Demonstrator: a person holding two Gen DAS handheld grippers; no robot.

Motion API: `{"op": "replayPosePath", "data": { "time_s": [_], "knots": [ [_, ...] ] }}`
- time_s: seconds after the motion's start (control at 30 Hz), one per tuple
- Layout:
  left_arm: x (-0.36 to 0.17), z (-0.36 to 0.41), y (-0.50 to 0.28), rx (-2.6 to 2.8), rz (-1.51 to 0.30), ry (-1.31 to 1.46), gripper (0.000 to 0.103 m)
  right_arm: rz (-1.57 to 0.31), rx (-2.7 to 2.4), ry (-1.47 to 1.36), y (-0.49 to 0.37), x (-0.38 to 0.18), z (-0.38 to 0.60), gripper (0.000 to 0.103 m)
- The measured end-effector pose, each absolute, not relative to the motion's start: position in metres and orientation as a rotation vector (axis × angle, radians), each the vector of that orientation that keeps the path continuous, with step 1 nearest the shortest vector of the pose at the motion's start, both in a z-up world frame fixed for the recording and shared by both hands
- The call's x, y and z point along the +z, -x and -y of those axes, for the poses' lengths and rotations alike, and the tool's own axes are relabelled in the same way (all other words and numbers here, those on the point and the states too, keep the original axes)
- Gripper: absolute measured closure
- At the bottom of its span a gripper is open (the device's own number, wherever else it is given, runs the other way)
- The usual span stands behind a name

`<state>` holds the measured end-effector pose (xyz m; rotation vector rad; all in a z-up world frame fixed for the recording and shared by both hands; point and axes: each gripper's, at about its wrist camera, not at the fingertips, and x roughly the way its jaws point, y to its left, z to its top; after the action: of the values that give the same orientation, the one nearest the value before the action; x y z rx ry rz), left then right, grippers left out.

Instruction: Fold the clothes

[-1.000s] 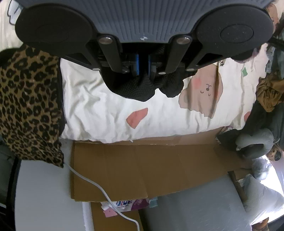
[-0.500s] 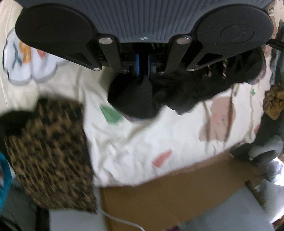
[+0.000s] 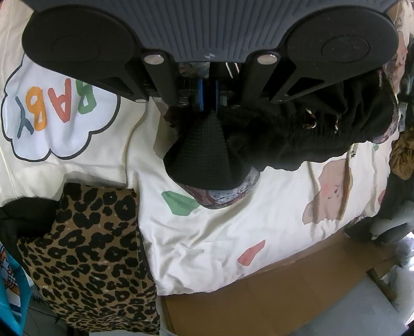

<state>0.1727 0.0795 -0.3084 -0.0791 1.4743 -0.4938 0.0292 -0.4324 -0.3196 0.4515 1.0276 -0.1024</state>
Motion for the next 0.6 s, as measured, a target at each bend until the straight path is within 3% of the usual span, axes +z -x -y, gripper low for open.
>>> {"op": "replayPosePath", "data": {
  "time_s": [0.13, 0.23, 0.6],
  "knots": [
    [-0.287, -0.058, -0.187, -0.502, -1.384, 0.037, 0.061, -1.023, -0.100, -0.464, -0.027, -0.318, 0.434, 0.095],
    [-0.284, -0.032, -0.196, -0.505, -1.342, 0.001, 0.050, -1.021, -0.095, -0.470, -0.026, -0.318, 0.434, 0.095],
    [-0.314, 0.036, -0.204, -0.554, -1.364, -0.069, 0.038, -1.011, -0.083, -0.511, -0.019, -0.327, 0.438, 0.095]
  ]
}}
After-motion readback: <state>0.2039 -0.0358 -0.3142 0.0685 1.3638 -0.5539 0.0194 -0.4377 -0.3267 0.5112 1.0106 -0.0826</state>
